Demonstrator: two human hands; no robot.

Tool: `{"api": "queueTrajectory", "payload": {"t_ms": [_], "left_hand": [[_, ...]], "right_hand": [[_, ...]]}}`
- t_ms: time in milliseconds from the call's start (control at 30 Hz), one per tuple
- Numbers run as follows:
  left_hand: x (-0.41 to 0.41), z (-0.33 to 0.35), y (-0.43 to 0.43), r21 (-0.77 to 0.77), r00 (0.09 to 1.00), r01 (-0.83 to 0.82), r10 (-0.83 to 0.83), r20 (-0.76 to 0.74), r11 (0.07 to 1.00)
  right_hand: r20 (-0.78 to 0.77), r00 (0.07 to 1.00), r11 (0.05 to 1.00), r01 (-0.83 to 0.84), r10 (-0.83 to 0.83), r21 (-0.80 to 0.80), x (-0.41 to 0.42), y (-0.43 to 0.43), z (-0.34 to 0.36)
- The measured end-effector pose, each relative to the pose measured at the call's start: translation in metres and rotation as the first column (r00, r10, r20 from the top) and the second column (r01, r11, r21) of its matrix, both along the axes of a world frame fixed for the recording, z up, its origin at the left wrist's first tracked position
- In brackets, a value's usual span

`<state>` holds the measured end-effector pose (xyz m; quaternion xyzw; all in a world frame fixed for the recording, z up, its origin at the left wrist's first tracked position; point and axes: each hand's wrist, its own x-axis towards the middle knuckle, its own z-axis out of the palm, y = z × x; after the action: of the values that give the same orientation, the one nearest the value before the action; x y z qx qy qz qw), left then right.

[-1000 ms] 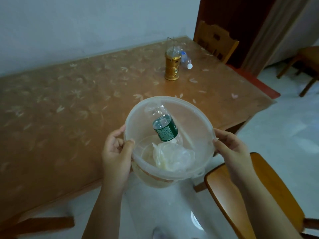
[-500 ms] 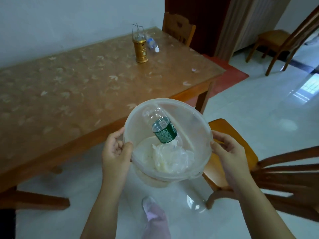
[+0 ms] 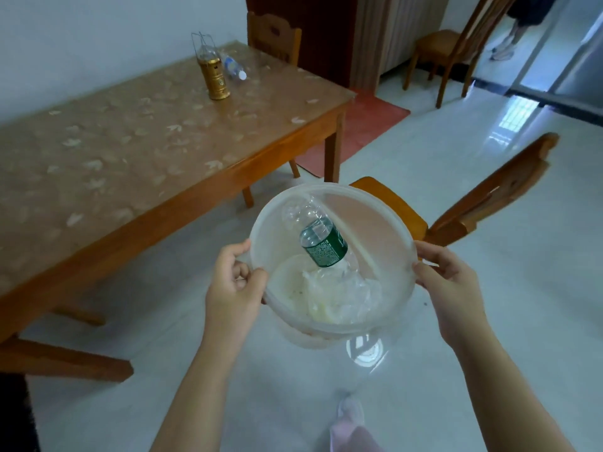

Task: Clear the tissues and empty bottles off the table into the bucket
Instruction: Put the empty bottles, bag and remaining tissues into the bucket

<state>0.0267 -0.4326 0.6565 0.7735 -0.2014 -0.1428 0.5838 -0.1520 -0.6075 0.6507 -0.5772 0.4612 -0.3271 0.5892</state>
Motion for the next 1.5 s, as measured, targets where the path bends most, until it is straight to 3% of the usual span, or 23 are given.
{"api": "queueTrajectory", "payload": {"t_ms": [300, 633, 900, 1033, 1233, 1500], "left_hand": [[-0.067, -0.019, 0.017, 0.025, 0.970, 0.240, -0.239, -0.055, 0.970], [-0.180, -0.026, -0.088, 0.028, 0.836, 0.549, -0.548, -0.037, 0.835], [-0.298, -0.014, -0.241, 0.060, 0.756, 0.649, -0.652, 0.060, 0.758], [-0.332, -0.008, -0.298, 0.043, 0.742, 0.666, -0.668, 0.060, 0.744], [-0.341, -0.012, -0.381, -0.056, 0.775, 0.632, -0.632, 0.010, 0.773], [-0.292, -0.012, -0.559, -0.080, 0.812, 0.583, -0.583, 0.026, 0.809]], "right_hand": [[0.019, 0.988, 0.988, 0.155, -0.156, 0.014, -0.111, 0.057, -0.019], [0.031, 0.892, 0.892, 0.450, -0.451, 0.037, -0.256, 0.014, -0.028], [0.105, 0.790, 0.796, 0.603, -0.604, 0.051, -0.376, -0.094, -0.020], [0.111, 0.793, 0.798, 0.602, -0.599, 0.008, -0.405, -0.151, -0.009], [0.104, 0.802, 0.807, 0.591, -0.589, 0.010, -0.408, -0.247, -0.012], [0.141, 0.791, 0.797, 0.604, -0.595, -0.023, -0.355, -0.429, -0.012]]}}
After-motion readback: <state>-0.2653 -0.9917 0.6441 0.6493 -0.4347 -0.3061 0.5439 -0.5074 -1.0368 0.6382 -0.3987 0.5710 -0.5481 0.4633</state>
